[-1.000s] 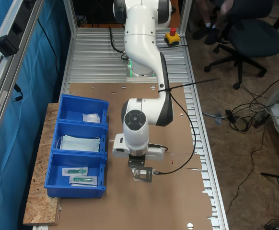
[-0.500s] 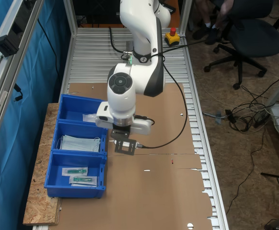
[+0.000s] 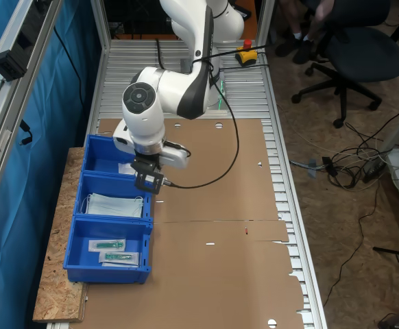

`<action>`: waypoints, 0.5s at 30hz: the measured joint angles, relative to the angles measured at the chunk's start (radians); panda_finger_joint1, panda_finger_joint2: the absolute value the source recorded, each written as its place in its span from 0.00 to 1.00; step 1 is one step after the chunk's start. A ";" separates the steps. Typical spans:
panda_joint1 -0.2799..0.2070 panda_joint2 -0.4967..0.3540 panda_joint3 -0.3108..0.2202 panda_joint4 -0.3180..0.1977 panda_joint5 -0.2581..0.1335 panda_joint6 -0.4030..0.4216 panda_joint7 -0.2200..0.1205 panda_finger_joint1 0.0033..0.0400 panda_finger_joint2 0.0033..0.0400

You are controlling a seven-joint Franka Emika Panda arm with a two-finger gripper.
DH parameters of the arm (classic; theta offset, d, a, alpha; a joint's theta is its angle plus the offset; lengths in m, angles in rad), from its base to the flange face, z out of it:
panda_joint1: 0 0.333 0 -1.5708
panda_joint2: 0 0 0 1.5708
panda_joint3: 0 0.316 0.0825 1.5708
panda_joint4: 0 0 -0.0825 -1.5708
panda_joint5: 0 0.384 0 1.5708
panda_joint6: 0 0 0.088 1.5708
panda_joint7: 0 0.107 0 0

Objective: Pick and place sorting task of medical equipment.

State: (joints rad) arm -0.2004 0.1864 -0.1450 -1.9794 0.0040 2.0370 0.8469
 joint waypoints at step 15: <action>-0.056 -0.020 -0.120 -0.065 0.000 -0.024 0.000 0.14 0.14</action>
State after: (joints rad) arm -0.2568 0.1665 -0.2654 -2.0441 0.0040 2.0126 0.8469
